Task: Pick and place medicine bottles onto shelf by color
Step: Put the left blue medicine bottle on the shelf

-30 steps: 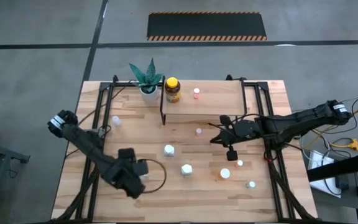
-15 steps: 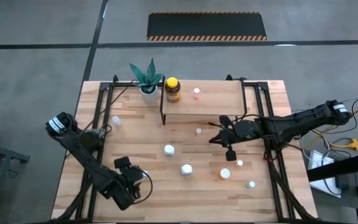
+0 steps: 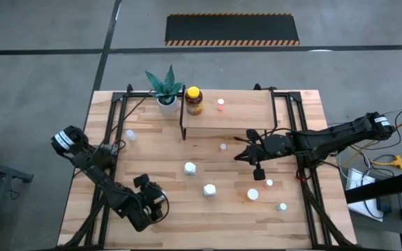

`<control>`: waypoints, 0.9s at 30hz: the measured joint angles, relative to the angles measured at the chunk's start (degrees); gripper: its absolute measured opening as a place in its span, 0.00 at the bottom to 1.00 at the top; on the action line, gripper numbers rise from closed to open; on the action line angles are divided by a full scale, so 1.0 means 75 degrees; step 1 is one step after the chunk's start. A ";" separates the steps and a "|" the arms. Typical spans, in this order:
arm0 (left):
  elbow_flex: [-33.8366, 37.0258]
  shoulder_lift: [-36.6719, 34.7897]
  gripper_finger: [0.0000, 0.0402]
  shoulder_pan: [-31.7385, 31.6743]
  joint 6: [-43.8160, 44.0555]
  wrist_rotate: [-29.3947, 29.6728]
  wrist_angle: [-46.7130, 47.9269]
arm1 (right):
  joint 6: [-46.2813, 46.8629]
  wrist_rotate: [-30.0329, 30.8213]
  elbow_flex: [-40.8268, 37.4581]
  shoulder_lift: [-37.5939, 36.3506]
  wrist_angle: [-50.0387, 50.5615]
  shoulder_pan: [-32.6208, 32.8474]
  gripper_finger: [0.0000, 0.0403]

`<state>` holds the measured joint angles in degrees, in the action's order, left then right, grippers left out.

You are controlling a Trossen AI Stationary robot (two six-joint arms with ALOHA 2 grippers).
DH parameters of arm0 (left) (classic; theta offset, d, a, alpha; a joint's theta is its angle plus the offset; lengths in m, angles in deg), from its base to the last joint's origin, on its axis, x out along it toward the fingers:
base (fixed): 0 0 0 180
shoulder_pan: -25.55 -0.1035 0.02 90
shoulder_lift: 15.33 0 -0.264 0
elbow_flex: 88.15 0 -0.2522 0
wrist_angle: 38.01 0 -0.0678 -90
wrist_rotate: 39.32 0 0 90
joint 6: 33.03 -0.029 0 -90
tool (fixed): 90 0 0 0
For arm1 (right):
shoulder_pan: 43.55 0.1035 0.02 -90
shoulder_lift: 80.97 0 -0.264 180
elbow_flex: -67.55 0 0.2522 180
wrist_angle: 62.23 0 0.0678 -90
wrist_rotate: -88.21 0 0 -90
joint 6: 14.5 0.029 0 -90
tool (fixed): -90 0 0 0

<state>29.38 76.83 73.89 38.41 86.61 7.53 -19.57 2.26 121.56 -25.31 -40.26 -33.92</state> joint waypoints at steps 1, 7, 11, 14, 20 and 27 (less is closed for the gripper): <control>0.0012 0.0000 0.54 0.0000 -0.0010 0.0127 -0.0074 | -0.0005 0.0000 0.0000 0.0000 0.0000 0.0000 0.02; 0.0041 0.0000 0.54 0.0000 -0.0185 0.0809 -0.0222 | 0.0001 0.0000 -0.0001 0.0000 -0.0005 0.0000 0.02; 0.0059 0.0003 0.54 -0.0006 -0.0183 0.0897 -0.0218 | -0.0002 0.0000 -0.0020 0.0000 -0.0014 0.0000 0.02; 0.0071 0.0005 0.54 -0.0012 -0.0176 0.0897 -0.0215 | -0.0005 0.0003 -0.0021 0.0000 -0.0015 0.0000 0.02; 0.0087 0.0007 0.53 -0.0012 -0.0179 0.0720 -0.0177 | -0.0005 0.0003 -0.0026 -0.0003 -0.0017 0.0000 0.02; 0.0164 0.0009 0.40 -0.0012 -0.0177 0.0658 -0.0177 | -0.0005 0.0003 -0.0026 -0.0003 -0.0012 0.0000 0.02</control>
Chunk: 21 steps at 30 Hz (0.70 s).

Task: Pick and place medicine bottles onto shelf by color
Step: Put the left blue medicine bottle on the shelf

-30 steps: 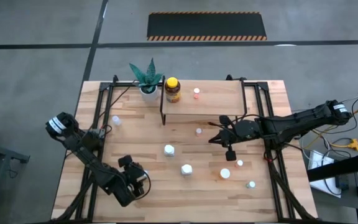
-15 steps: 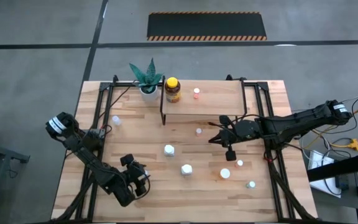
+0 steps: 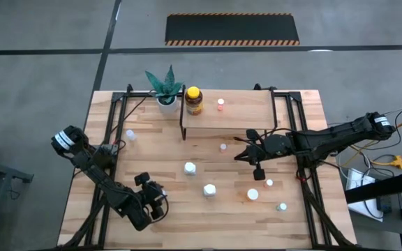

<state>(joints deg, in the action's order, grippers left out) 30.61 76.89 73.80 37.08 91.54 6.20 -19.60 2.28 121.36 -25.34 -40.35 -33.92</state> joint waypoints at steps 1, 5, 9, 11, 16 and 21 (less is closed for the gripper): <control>0.0000 0.0000 0.37 0.0000 0.0000 -0.0001 0.0000 | 0.0000 0.0000 0.0000 0.0000 0.0003 0.0000 0.02; -0.0070 -0.0001 0.25 -0.0024 0.0000 -0.0012 0.0001 | 0.0003 -0.0003 0.0000 0.0000 0.0014 0.0000 0.02; -0.0429 -0.0084 0.20 -0.0192 -0.0030 -0.0034 0.0006 | 0.0010 -0.0002 -0.0003 -0.0063 0.0250 0.0000 0.02; -0.0714 -0.0177 0.20 -0.0402 -0.0216 -0.0126 0.0012 | 0.0018 0.0000 -0.0003 -0.0133 0.0467 0.0000 0.02; -0.1803 -0.0326 0.21 -0.1293 -0.1622 -0.1008 0.0088 | 0.0096 0.0000 -0.0006 -0.0331 0.0970 0.0000 0.02; -0.3066 -0.0329 0.21 -0.2478 -0.3132 -0.2246 0.0793 | 0.0100 -0.0003 -0.0006 -0.0408 0.1225 0.0000 0.02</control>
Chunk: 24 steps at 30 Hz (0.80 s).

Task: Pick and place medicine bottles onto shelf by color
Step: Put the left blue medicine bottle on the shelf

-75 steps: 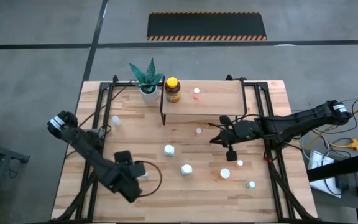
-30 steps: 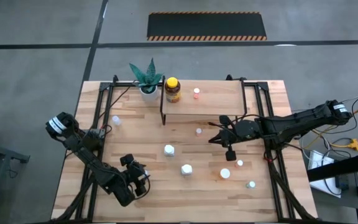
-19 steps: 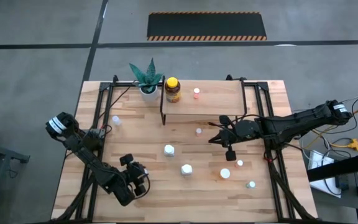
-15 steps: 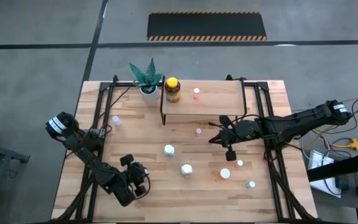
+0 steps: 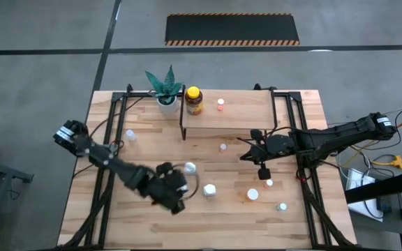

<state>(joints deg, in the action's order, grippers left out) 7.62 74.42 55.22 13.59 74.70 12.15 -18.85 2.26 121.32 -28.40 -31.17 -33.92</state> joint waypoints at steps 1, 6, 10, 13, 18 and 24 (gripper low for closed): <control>-0.0235 0.0000 0.21 -0.0255 -0.0284 -0.0199 0.0192 | -0.0008 0.0000 0.0000 -0.0003 0.0037 0.0000 0.02; -0.1180 0.0000 0.21 -0.1390 -0.1771 -0.0482 0.0712 | -0.0026 0.0000 0.0000 -0.0006 0.0204 0.0000 0.02; -0.1656 0.0000 0.21 -0.2246 -0.2718 -0.0345 0.0564 | -0.0035 0.0000 -0.0003 -0.0009 0.0238 0.0000 0.02; -0.1725 0.0002 0.21 -0.2857 -0.3211 0.0002 0.0192 | -0.0038 0.0000 -0.0006 -0.0009 0.0239 0.0000 0.02; -0.1720 0.0021 0.21 -0.3694 -0.4076 0.0090 -0.0425 | -0.0042 0.0000 -0.0006 -0.0009 0.0247 0.0000 0.02; -0.1713 0.0255 0.21 -0.4266 -0.4994 0.0105 -0.1102 | 0.0015 0.0000 -0.0009 -0.0009 0.0290 0.0000 0.02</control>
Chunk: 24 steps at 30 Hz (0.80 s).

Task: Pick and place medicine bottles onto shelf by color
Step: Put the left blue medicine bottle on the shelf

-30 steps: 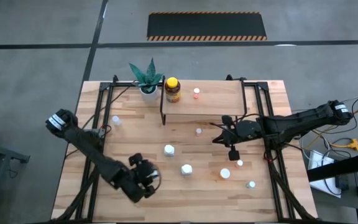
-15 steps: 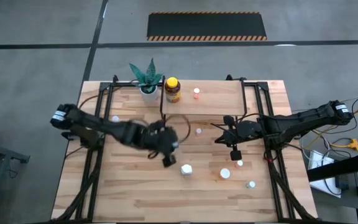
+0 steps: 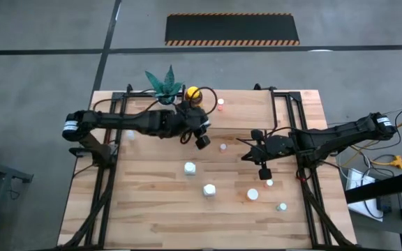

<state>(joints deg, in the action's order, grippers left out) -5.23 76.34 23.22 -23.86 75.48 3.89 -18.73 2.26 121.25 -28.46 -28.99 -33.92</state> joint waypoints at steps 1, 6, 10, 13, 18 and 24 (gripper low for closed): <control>-0.0015 0.0020 0.21 -0.0064 -0.0082 0.0001 -0.0090 | 0.0019 0.0000 0.0000 0.0000 0.0003 0.0000 0.02; -0.0012 0.0342 0.21 -0.0316 -0.0273 -0.0003 -0.0119 | 0.0056 0.0000 -0.0001 0.0003 0.0003 0.0000 0.02; -0.0041 0.0681 0.21 -0.0466 -0.0363 0.0008 -0.0094 | 0.0085 0.0000 -0.0003 0.0006 0.0024 0.0000 0.02; -0.0092 0.0845 0.21 -0.0569 -0.0505 0.0017 -0.0104 | 0.0093 0.0000 -0.0003 0.0006 0.0036 0.0000 0.02; -0.0214 0.0916 0.22 -0.0721 -0.0497 0.0044 -0.0118 | 0.0103 0.0000 -0.0012 0.0006 0.0041 0.0000 0.02; -0.0225 0.0916 0.22 -0.0828 -0.0272 0.0086 -0.0169 | 0.0114 0.0006 -0.0094 0.0006 0.0041 0.0000 0.02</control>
<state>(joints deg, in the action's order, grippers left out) -6.92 83.21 17.01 -25.91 76.13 2.62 -17.87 2.31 120.55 -28.42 -28.68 -33.92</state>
